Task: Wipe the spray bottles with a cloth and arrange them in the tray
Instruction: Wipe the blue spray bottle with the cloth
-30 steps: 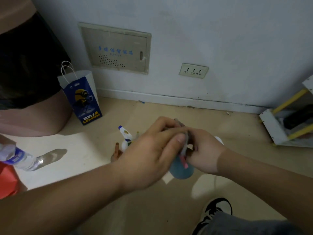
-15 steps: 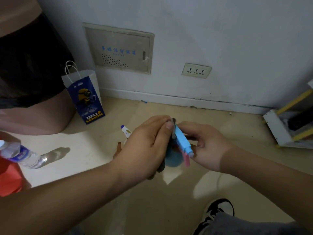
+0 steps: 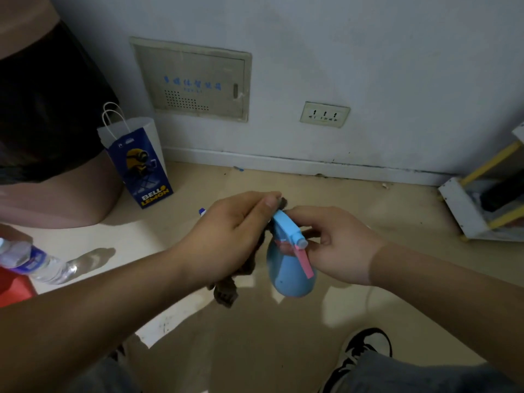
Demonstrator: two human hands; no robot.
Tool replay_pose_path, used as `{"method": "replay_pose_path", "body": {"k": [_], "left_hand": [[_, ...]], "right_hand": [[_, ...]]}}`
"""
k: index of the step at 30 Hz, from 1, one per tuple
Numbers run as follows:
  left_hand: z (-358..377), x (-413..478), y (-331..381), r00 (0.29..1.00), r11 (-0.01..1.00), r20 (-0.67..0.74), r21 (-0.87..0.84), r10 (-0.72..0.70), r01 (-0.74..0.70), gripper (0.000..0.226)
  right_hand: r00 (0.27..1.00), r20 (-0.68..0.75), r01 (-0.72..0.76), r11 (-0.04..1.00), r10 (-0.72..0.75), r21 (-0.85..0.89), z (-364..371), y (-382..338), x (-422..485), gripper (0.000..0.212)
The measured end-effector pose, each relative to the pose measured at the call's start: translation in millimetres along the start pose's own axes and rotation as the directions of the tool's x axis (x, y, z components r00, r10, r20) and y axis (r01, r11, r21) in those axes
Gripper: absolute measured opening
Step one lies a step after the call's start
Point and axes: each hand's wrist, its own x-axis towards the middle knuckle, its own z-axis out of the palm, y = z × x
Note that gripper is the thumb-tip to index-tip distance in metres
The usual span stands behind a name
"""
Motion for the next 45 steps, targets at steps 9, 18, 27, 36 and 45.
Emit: {"method": "replay_pose_path", "body": {"k": [9,18,27,36,45], "left_hand": [[-8.1,2.0,-8.1,0.981,0.982,0.068,-0.027,-0.183,0.185,0.041],[-11.5,9.4,-16.7,0.851,0.837,-0.095,-0.266,-0.517,0.478,0.058],[-14.3,7.1,8.5,0.895,0.927,-0.281,-0.245,-0.347,0.283,0.056],[9.9,-1.2,-6.4,0.960,0.940,-0.079,0.241,0.269,-0.243,0.040],[30.9,-6.8,-1.2,0.993,0.992,-0.028,-0.059,-0.115,0.113,0.039]], "right_hand": [[1.000,0.016,0.022,0.999,-0.023,0.023,-0.2,3.3,-0.8,0.024],[0.969,-0.048,-0.172,0.807,0.240,0.564,-11.7,17.6,1.8,0.031],[0.965,-0.046,-0.153,0.696,0.258,0.701,-14.2,17.6,2.7,0.055],[0.952,-0.156,-0.104,0.758,0.263,0.644,-3.7,7.1,10.6,0.019],[0.953,-0.161,-0.095,0.756,0.258,0.648,0.5,-0.2,12.0,0.015]]}}
